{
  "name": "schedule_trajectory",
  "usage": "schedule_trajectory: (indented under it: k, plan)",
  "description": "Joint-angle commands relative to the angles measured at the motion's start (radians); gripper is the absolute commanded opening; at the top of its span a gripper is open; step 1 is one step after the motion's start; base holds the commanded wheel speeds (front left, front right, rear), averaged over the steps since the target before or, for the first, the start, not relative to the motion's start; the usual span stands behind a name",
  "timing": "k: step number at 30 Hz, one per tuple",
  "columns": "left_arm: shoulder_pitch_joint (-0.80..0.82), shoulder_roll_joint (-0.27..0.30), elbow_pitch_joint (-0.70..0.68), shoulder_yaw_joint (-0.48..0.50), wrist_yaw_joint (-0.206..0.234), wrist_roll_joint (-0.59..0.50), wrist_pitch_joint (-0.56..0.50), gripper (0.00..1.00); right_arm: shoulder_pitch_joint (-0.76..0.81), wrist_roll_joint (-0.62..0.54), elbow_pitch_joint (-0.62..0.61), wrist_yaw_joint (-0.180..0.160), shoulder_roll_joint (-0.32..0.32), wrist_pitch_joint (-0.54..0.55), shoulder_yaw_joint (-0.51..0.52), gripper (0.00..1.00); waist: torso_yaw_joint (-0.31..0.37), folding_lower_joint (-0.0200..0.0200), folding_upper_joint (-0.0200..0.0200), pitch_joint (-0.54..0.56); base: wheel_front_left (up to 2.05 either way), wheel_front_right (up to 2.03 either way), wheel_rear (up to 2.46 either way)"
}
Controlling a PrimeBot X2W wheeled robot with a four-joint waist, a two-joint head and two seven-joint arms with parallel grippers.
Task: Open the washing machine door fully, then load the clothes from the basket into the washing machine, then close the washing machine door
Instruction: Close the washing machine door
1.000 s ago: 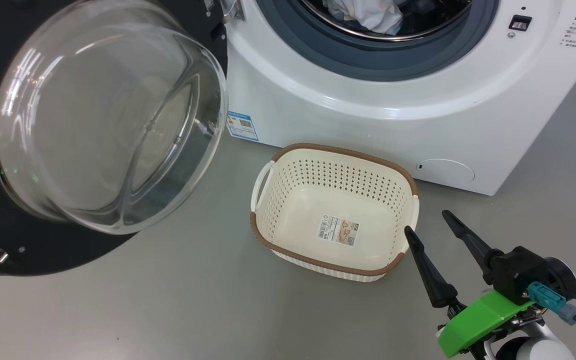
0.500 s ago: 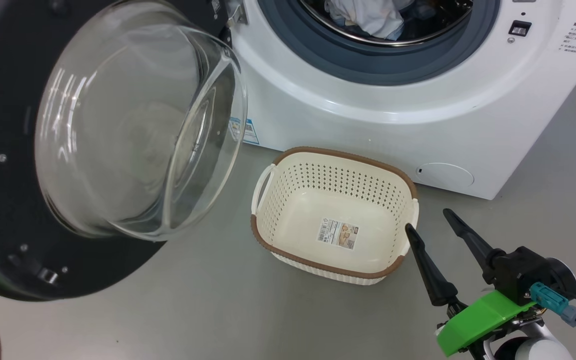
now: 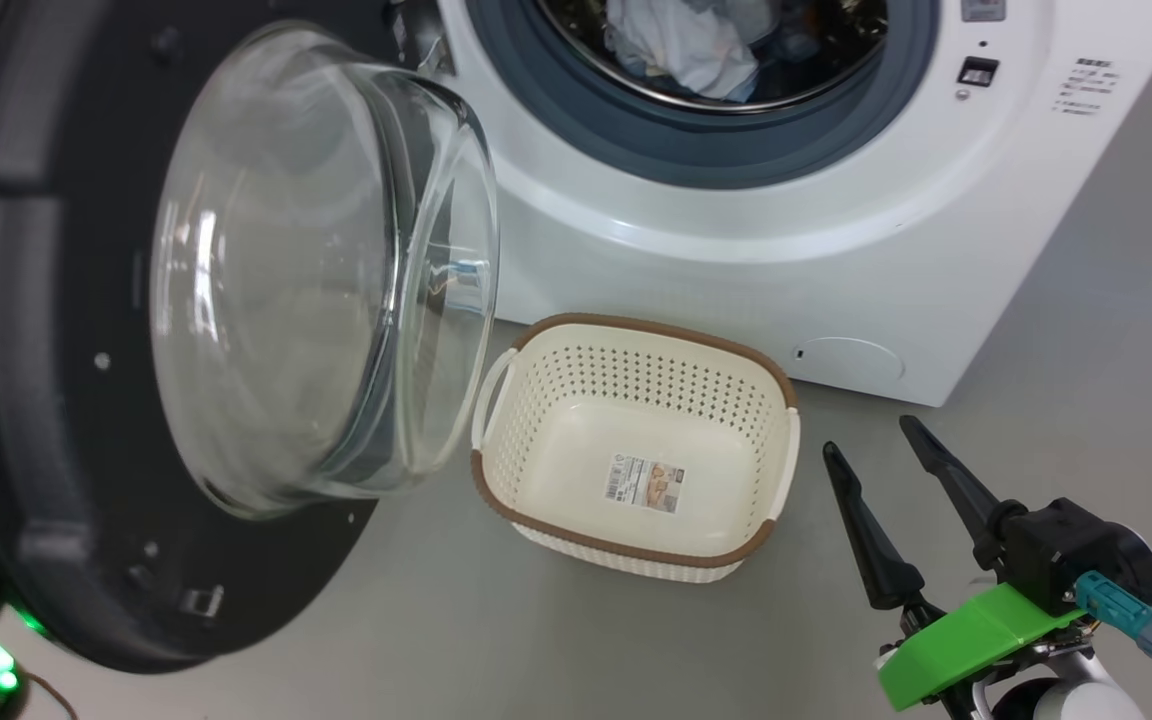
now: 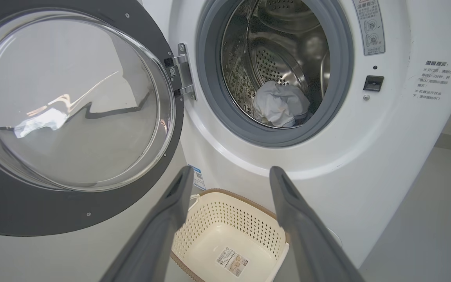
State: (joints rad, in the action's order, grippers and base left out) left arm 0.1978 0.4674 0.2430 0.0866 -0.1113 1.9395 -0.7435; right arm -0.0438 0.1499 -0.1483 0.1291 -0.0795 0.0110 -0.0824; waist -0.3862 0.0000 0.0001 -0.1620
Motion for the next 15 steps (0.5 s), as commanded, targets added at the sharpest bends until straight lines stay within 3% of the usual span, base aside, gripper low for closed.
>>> schedule_trajectory:
  k: [1,15]
  plan:
    - [0.010,0.039,-0.034,0.031,-0.012,0.004,-0.012,0.00,-0.004,0.003,-0.023,0.002,0.007,-0.009,-0.021,1.00,0.010,0.0000,-0.0001,0.009,0.00,0.00,0.00]
    - [-0.074,0.016,-0.188,-0.023,0.023,-0.013,-0.050,0.00,0.006,0.012,0.000,0.002,0.024,-0.040,-0.027,1.00,0.125,0.0000,-0.0001,0.034,0.00,0.00,0.00]
